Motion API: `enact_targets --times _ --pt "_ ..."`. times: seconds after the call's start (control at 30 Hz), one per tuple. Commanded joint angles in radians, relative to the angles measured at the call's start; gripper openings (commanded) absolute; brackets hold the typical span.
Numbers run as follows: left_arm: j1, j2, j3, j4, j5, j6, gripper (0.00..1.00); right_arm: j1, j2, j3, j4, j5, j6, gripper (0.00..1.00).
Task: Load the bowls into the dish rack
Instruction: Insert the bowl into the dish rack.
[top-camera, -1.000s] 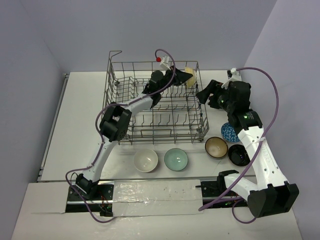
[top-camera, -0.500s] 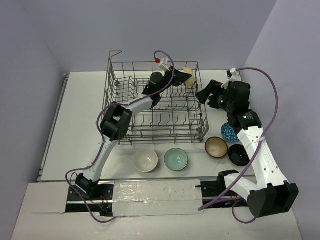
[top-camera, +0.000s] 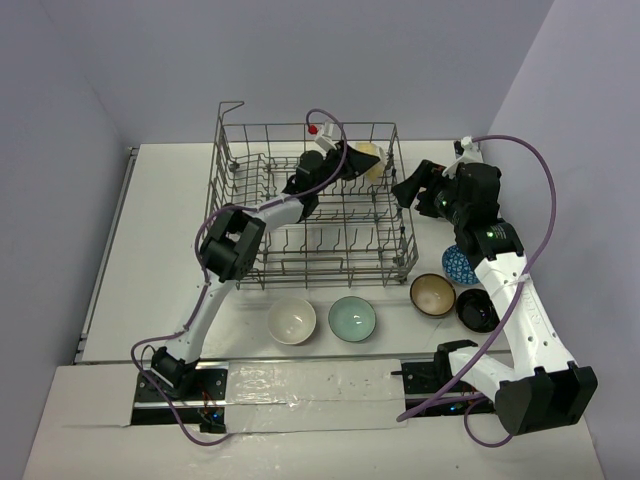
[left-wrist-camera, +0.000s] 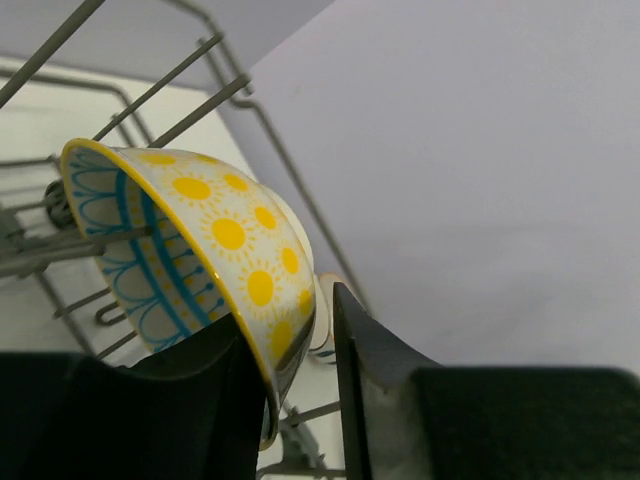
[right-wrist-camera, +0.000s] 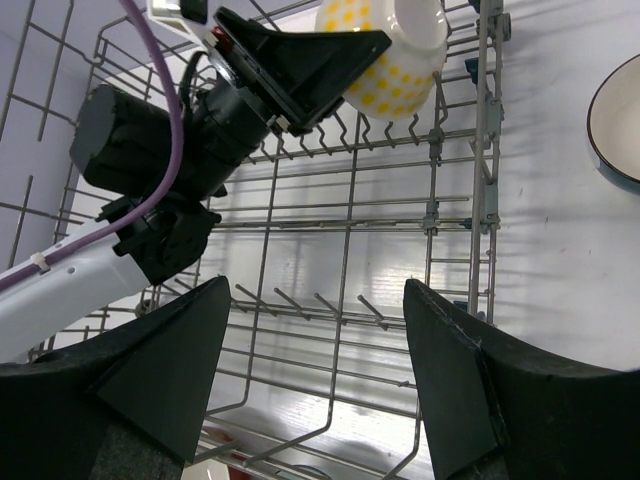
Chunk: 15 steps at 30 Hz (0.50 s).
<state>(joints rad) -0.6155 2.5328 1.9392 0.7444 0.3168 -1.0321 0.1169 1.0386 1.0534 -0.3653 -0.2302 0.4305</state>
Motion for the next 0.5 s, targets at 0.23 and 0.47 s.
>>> enact_targets --times 0.23,0.47 --pt "0.0 -0.051 -0.016 -0.005 0.019 0.026 0.42 -0.005 -0.009 -0.009 0.046 -0.014 0.008 0.78" --pt "0.0 -0.069 -0.037 -0.016 0.012 0.033 0.99 -0.003 -0.008 -0.013 0.054 -0.021 0.008 0.78"
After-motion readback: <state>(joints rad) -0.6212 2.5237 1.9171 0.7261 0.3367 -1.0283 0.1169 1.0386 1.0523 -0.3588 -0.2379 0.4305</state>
